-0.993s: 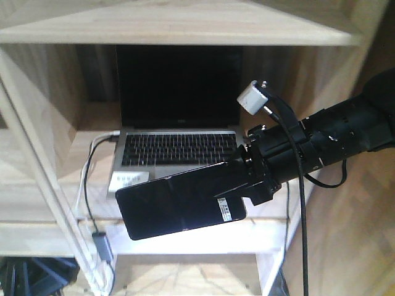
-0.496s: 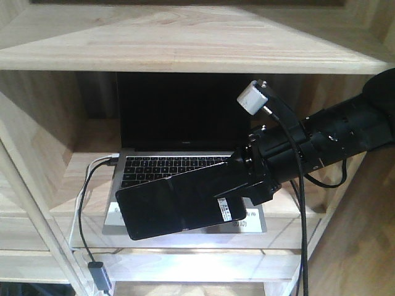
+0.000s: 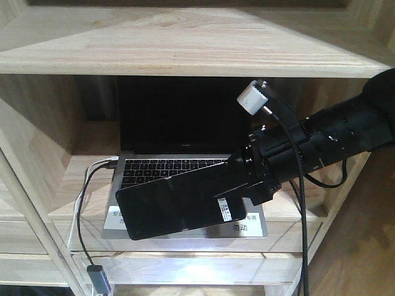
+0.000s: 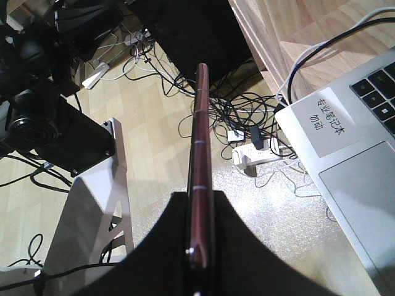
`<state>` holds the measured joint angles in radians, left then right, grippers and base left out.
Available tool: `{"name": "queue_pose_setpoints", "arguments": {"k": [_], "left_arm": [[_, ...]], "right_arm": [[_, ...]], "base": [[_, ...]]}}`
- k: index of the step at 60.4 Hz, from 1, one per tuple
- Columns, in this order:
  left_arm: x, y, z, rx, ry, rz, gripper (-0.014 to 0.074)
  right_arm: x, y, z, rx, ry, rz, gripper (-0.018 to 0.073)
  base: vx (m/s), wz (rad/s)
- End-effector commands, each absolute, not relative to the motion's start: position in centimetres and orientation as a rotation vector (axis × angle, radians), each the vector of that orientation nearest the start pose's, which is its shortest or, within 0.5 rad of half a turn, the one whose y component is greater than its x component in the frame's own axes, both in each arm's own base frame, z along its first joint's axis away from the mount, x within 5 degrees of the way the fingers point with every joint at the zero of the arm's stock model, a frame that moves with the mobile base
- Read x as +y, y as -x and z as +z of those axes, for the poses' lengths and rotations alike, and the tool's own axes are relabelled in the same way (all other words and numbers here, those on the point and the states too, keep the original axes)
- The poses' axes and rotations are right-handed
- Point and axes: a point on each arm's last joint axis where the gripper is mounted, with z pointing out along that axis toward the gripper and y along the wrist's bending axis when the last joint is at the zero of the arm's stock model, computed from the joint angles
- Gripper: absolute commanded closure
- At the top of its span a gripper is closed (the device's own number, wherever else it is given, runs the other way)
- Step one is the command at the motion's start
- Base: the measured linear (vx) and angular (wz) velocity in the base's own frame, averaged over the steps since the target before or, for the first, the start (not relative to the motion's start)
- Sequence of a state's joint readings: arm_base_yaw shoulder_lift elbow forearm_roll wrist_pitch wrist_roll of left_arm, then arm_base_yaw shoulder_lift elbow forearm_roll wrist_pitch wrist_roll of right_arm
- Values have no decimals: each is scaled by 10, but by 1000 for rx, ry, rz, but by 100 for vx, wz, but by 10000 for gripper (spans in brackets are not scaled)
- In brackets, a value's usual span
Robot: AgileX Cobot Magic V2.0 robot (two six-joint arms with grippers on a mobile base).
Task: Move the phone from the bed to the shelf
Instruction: 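Drive up to the wooden shelf holding the open laptop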
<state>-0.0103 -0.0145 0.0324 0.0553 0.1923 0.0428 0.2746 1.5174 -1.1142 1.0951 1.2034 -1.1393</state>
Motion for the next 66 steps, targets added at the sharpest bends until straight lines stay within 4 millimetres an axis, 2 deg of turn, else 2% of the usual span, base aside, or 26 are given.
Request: {"name": "queue_pose_setpoints", "arguments": {"k": [1,66], "left_arm": [[0,-55,201,1583,-76,65,596],[0,-55,201,1583,-76,65,596]], "right_arm": [[152,-245,328,1993,1169,1321,560],[152,-245,328,2008,1151,1331,560]], "base": [[0,0],[0,0]]}}
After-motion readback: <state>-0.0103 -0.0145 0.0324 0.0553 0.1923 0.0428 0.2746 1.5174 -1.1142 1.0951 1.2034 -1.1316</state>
